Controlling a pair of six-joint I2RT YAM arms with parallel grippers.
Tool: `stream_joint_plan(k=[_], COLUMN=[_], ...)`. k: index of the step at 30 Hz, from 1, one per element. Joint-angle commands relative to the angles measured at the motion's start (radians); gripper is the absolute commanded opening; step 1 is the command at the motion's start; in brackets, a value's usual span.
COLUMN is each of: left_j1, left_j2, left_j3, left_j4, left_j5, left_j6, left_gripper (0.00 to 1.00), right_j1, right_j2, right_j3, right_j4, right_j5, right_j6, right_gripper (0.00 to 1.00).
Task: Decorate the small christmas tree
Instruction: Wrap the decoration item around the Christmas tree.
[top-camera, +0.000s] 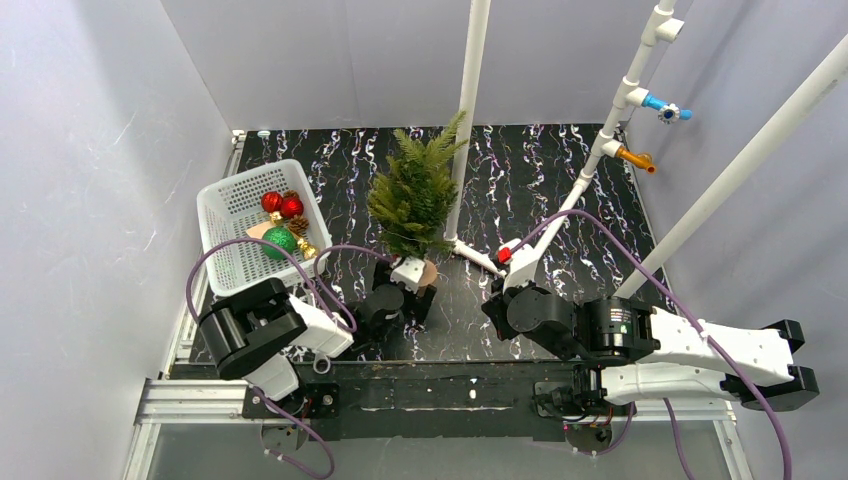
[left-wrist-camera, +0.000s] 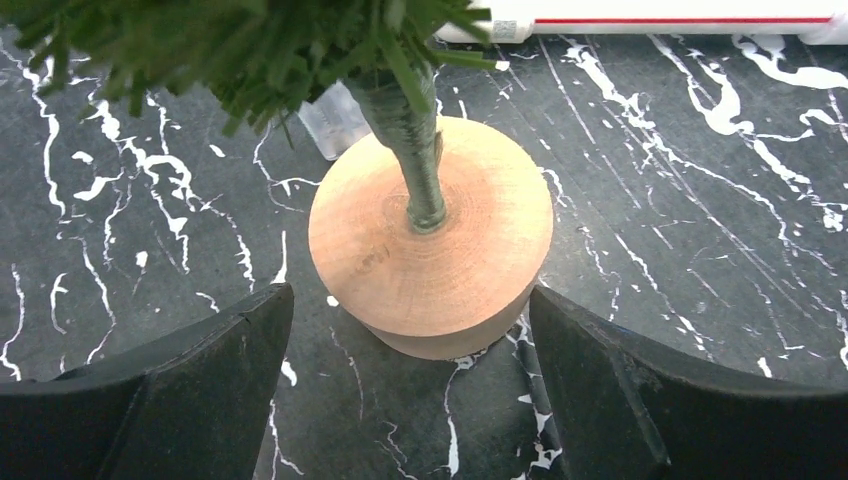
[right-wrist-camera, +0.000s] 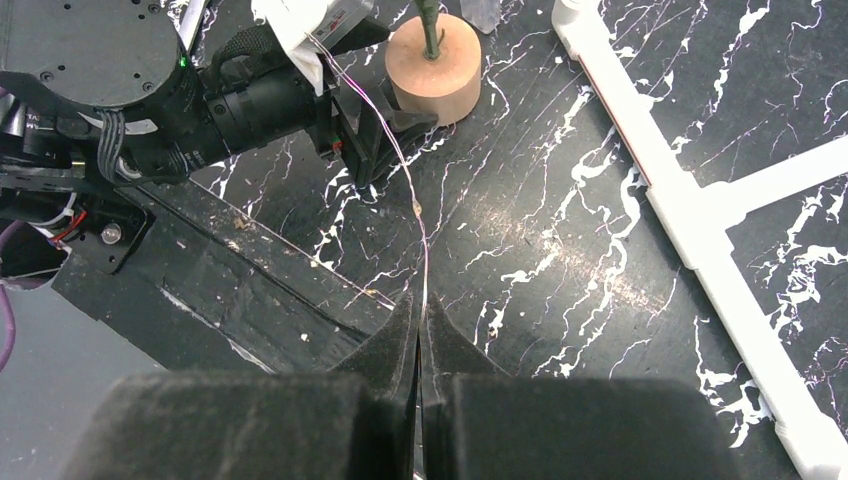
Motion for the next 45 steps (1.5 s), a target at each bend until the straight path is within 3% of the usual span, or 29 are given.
stream_joint_plan(k=[1, 16, 23, 28, 32, 37, 45], left_j1=[-0.004, 0.001, 0.014, 0.023, 0.023, 0.025, 0.026], left_j2=[-0.022, -0.123, -0.142, -0.255, -0.448, -0.762, -1.149], left_j3=[-0.023, -0.138, -0.142, -0.186, -0.210, -0.192, -0.189], left_j4=[0.029, 0.027, 0.027, -0.011, -0.202, -0.617, -0.983], left_j5=[-0.125, -0.183, -0.190, -0.160, -0.143, -0.100, -0.038], left_j6=[0.011, 0.067, 0.072, 0.056, -0.003, -0.070, -0.068], left_gripper=[0.87, 0.90, 0.91, 0.91, 0.92, 0.94, 0.96], right_j1=[-0.008, -0.014, -0.015, -0.015, -0.042, -0.124, -0.181], right_j2=[-0.002, -0.012, 0.090, 0.114, 0.055, -0.009, -0.006], right_j3=[0.043, 0.017, 0.052, 0.079, 0.041, 0.022, 0.080], right_j4=[0.011, -0.002, -0.059, -0.056, 0.002, 0.030, 0.028], right_j5=[0.001, -0.088, -0.203, -0.171, -0.132, -0.128, -0.150], right_j6=[-0.006, 0.014, 0.006, 0.002, -0.010, -0.048, -0.152], right_gripper=[0.01, 0.01, 0.01, 0.01, 0.01, 0.01, 0.01])
